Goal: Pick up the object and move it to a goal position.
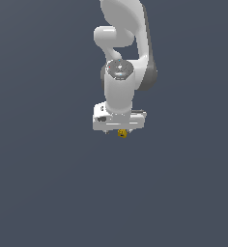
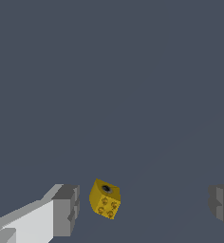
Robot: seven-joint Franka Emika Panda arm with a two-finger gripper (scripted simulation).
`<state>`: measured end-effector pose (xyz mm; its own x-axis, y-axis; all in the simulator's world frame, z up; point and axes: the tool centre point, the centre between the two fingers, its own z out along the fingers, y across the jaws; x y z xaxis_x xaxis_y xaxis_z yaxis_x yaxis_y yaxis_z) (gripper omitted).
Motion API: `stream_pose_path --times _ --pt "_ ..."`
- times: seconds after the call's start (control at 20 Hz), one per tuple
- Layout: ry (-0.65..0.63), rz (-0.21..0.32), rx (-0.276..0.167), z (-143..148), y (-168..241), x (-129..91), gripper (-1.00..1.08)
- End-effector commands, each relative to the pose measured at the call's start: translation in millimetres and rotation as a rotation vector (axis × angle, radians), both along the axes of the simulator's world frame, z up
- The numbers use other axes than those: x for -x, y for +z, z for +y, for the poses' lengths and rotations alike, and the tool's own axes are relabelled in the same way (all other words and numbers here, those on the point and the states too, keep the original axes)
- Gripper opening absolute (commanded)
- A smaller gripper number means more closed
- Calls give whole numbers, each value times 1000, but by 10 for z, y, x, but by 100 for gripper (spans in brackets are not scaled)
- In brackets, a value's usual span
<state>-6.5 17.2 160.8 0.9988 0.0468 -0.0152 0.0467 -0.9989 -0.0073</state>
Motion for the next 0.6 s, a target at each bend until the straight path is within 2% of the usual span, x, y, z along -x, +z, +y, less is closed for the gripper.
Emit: stream_pose_path --times 0.0,0.55 --pt "0 0 0 0 0 0 100" --pt "-26 18 -28 34 -16 15 100"
